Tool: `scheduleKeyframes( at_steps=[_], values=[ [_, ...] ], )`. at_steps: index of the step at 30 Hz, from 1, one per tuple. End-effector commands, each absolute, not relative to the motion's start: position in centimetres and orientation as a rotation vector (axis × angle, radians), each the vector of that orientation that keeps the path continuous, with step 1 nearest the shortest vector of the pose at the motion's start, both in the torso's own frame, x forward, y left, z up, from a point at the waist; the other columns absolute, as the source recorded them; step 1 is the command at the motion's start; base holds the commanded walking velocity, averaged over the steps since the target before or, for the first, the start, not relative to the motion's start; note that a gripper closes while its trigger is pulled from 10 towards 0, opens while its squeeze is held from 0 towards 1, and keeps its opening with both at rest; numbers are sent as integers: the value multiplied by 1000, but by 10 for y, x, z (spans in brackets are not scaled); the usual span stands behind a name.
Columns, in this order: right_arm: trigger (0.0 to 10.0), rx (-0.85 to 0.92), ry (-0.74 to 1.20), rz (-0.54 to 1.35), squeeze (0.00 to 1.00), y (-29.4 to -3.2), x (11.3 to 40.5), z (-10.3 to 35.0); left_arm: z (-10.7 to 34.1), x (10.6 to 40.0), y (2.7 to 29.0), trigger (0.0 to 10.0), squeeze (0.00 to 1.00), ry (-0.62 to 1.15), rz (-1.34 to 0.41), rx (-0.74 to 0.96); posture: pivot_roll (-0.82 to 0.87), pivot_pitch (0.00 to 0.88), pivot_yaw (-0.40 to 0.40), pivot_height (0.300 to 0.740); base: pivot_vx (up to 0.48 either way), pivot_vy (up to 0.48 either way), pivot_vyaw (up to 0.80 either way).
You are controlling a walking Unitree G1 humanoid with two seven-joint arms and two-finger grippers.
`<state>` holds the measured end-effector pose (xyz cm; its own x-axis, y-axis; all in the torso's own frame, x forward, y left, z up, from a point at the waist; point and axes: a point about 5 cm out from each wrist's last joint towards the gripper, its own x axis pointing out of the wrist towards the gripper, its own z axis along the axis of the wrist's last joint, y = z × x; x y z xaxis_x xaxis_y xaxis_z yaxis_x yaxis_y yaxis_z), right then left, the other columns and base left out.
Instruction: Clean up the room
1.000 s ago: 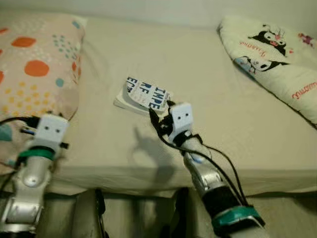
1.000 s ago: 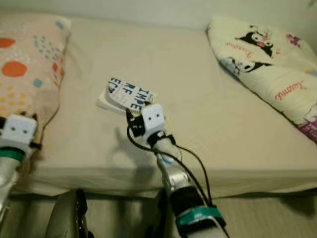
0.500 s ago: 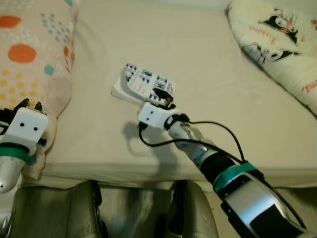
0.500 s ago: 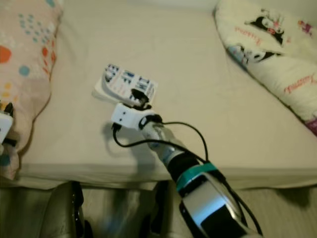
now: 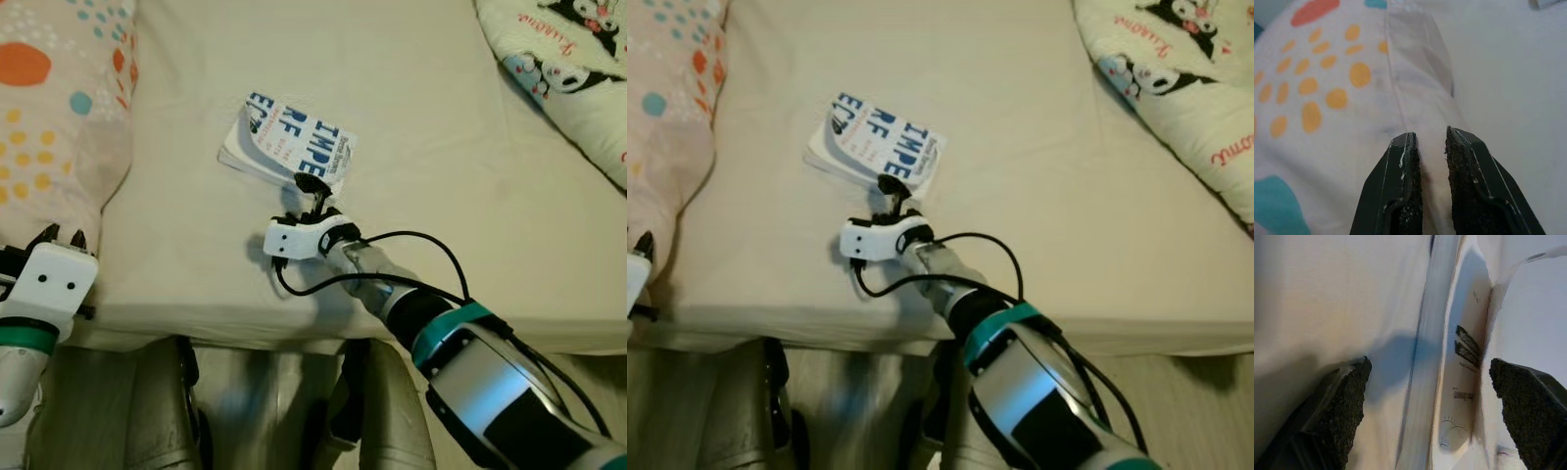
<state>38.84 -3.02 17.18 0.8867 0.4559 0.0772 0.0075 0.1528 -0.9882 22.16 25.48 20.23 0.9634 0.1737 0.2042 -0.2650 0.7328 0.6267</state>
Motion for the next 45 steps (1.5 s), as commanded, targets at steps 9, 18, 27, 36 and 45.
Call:
scheduleKeyframes(
  at_steps=[9,18,27,36,45],
  values=[
    [10000,-1376,-317,184,0,-48,393,166,196,206,249,10000,0,-67,255,692,345,477,-165,479,0,0,0],
    [10000,-1395,-264,126,0,-58,397,168,193,201,246,10000,0,-49,257,679,336,483,-171,479,0,0,0],
    [6784,-1423,-175,113,0,-67,401,171,193,199,243,10000,0,-42,290,654,361,467,-188,479,0,0,0],
    [0,-1348,-153,1,0,-83,408,187,192,185,246,10000,0,-12,336,644,378,481,-206,479,0,0,0],
    [0,-1329,-164,-28,0,-88,411,196,191,183,250,10000,0,0,371,630,363,484,-222,479,0,0,0]
  ],
)
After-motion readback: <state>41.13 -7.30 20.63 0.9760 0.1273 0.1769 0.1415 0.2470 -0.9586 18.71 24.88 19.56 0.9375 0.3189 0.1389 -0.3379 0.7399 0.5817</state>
